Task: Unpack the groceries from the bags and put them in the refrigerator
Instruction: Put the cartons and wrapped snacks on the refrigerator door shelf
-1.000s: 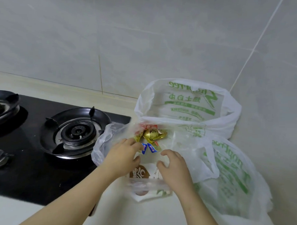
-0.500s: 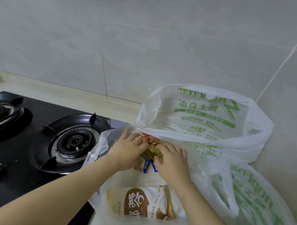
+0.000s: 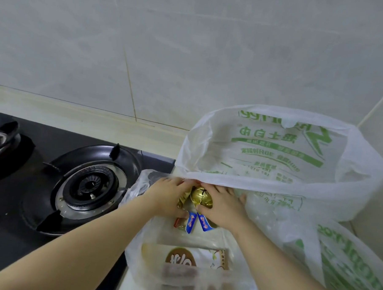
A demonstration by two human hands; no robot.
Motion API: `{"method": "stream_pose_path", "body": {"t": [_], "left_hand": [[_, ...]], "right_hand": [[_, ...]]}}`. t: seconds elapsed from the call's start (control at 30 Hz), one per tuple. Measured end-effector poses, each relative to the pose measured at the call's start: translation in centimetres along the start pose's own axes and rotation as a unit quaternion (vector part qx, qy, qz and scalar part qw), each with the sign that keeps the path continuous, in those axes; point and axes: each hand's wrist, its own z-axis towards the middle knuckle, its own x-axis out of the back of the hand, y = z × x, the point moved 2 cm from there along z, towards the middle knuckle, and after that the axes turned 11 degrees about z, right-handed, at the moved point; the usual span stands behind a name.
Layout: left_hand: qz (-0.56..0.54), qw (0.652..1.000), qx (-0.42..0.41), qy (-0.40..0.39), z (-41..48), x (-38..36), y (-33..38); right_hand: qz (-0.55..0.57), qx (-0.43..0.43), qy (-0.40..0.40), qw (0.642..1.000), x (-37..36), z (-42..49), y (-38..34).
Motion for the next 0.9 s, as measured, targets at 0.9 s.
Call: {"method": "stream_pose_path", "body": {"t": [0.9], "left_hand": [[0.122,0.973,0.075,0.183,-4.7,2.2,3.7]], "right_hand": [[-0.076,-0.012,0.069,0.995,-2.2,-5.4,-1.9]]}}
